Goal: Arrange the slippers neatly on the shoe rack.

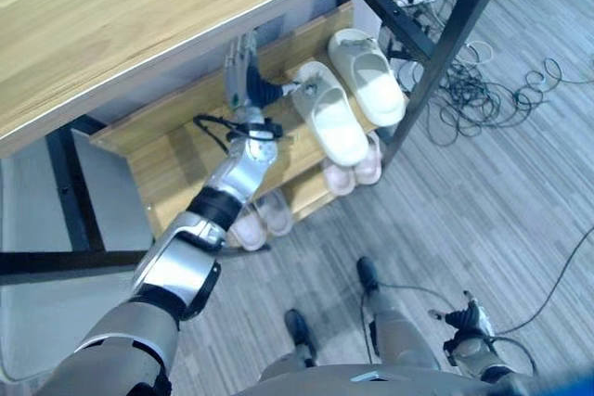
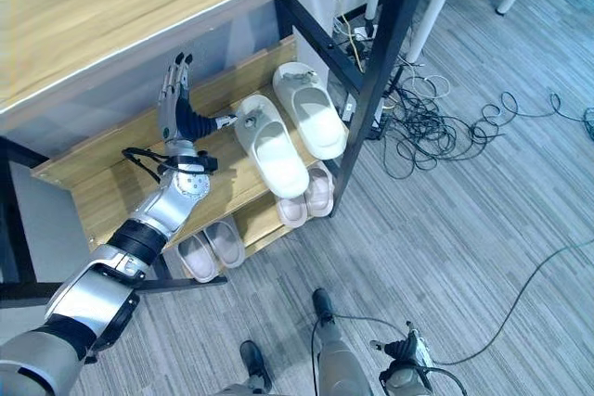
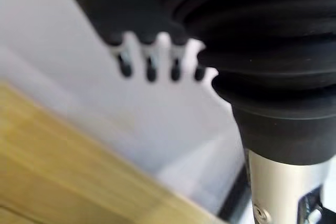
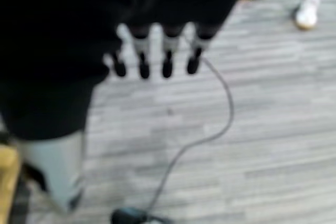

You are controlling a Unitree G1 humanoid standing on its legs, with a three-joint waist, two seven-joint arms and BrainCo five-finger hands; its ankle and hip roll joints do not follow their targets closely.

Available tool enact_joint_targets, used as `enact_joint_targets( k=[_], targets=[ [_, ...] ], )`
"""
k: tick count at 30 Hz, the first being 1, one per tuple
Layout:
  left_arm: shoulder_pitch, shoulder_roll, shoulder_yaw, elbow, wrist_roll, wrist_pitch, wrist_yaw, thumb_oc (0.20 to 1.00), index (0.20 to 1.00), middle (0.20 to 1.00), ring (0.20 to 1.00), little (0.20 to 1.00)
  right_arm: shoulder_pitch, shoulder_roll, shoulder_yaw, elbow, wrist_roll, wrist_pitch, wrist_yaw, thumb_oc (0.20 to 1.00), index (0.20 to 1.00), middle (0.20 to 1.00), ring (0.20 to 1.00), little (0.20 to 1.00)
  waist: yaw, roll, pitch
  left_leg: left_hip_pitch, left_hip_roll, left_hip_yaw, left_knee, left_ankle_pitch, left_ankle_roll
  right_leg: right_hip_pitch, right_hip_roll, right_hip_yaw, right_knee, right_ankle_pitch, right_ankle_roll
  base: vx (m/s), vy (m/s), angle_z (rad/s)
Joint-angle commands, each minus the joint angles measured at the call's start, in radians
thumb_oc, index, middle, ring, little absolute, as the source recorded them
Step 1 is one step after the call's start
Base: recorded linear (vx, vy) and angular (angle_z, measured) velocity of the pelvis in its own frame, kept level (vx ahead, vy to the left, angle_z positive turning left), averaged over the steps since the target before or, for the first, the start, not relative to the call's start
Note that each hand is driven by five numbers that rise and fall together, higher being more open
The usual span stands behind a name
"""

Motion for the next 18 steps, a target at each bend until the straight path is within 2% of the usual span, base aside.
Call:
enact_joint_targets(
  k=[1,3,7,16,18],
  targets=[
    [-0.01,0.038,0.082,-0.069,0.111,-0.052,0.008,1.0,1.0,1.0,1.0,1.0,0.02,-0.021,-0.028,0.03,0.042,0.008,0.007,1.0,1.0,1.0,1.0,1.0,0.012,0.023,0.015,-0.009,0.065,-0.094,0.006,0.083,-0.071,0.068,-0.019,-0.069,0.056,-0.102,0.093,-0.01,0.004,0.05],
    [0.029,0.037,0.092,-0.098,0.114,-0.059,-0.005,1.0,1.0,1.0,1.0,1.0,0.022,-0.019,-0.033,0.029,0.042,0.009,0.011,1.0,1.0,1.0,1.0,1.0,0.015,0.022,0.016,-0.008,0.064,-0.096,0.006,0.081,-0.07,0.073,-0.02,-0.072,0.055,-0.102,0.092,-0.01,0.004,0.17],
    [0.149,0.01,0.09,-0.196,0.111,-0.098,-0.092,1.0,1.0,1.0,1.0,1.0,0.025,-0.011,-0.056,0.022,0.043,0.024,0.025,1.0,1.0,1.0,1.0,1.0,0.029,0.018,0.013,0.001,0.06,-0.107,0.006,0.075,-0.064,0.092,-0.021,-0.082,0.054,-0.104,0.09,-0.01,0.005,0.17],
    [0.177,-0.006,0.043,-0.309,0.16,-0.122,-0.162,1.0,1.0,1.0,1.0,1.0,0.015,-0.012,-0.056,0.011,0.044,0.032,0.025,1.0,1.0,1.0,1.0,1.0,0.038,0.017,0.015,-0.014,0.05,-0.122,0.006,0.071,-0.057,0.082,-0.026,-0.087,0.053,-0.099,0.092,-0.03,0.001,0.02],
    [0.181,-0.035,-0.008,-0.294,0.168,-0.132,-0.193,1.0,1.0,1.0,1.0,1.0,0.009,-0.014,-0.051,0.01,0.038,0.036,0.017,1.0,1.0,1.0,1.0,1.0,0.04,0.017,0.019,-0.018,0.048,-0.122,0.006,0.072,-0.053,0.078,-0.029,-0.082,0.056,-0.098,0.093,-0.02,0.003,-0.01]
  ],
)
